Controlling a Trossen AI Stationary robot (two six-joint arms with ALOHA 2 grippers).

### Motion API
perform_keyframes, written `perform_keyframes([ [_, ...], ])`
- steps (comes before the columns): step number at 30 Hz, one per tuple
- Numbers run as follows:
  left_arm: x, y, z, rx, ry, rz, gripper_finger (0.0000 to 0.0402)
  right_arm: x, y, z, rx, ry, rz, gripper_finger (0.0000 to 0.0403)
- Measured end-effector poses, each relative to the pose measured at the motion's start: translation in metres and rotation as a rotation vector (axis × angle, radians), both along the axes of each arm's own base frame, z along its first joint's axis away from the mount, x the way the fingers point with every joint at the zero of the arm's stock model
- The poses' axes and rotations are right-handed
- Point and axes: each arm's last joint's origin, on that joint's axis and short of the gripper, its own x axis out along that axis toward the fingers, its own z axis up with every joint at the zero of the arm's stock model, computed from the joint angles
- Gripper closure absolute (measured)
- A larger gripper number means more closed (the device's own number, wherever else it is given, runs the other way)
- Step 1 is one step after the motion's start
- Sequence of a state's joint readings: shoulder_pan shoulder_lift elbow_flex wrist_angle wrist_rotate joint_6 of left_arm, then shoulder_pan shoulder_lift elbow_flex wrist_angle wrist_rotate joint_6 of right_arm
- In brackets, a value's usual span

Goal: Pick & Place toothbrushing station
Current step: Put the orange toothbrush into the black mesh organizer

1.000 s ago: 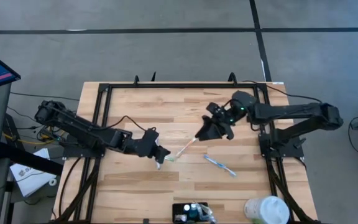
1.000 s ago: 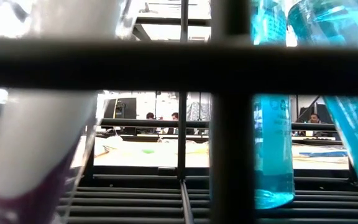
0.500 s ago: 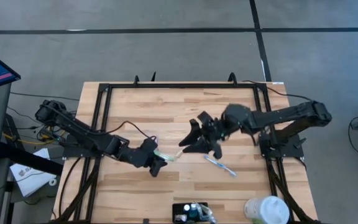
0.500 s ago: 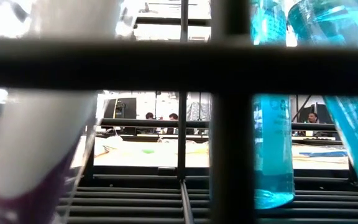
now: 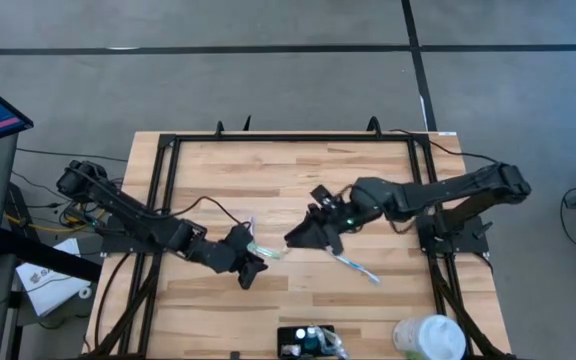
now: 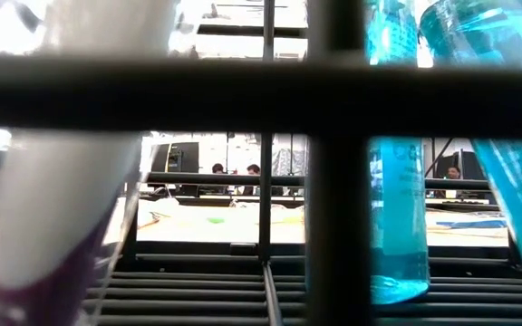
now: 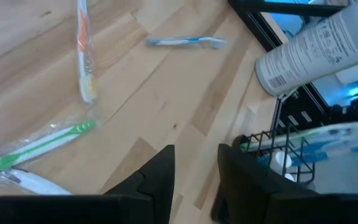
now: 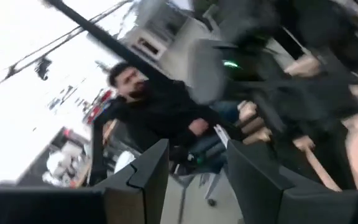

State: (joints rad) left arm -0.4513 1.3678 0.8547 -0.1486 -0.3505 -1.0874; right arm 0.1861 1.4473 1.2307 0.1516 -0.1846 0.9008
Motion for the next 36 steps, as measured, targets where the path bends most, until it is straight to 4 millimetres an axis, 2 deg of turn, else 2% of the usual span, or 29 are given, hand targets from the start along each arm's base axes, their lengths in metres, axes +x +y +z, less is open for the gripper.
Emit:
perform_keyframes([
  [2,0.001,0.003,0.0,0.0,0.0,0.01,0.0284,0.006,-0.004,-0.004,0.035,0.014,-0.014,0.0249],
  [4,0.002,0.005,0.0,0.0,0.0,0.018,0.0284,0.009,-0.008,-0.006,-0.002,-0.002,-0.013,0.0249],
  [11,0.004,0.011,0.0,-0.011,0.0,0.049,0.0284,0.003,0.012,0.007,-0.386,-0.269,0.009,0.0252],
  [18,0.006,0.015,0.0,-0.042,-0.001,0.086,0.0284,-0.004,0.034,0.01,-0.604,-0.385,-0.001,0.0272],
  [22,0.006,0.015,0.0,-0.059,-0.001,0.098,0.0284,-0.011,0.032,0.017,-0.736,-0.429,-0.054,0.0282],
  [24,0.006,0.014,0.0,-0.059,-0.001,0.097,0.0284,-0.015,0.029,0.023,-0.747,-0.448,-0.046,0.0286],
  [29,0.006,0.015,0.0,-0.063,0.001,0.094,0.0284,-0.011,0.026,0.006,-0.672,-0.323,0.115,0.0301],
  [36,0.006,0.016,0.0,-0.059,0.0,0.1,0.0284,-0.014,0.036,0.01,-0.655,-0.322,0.043,0.0346],
])
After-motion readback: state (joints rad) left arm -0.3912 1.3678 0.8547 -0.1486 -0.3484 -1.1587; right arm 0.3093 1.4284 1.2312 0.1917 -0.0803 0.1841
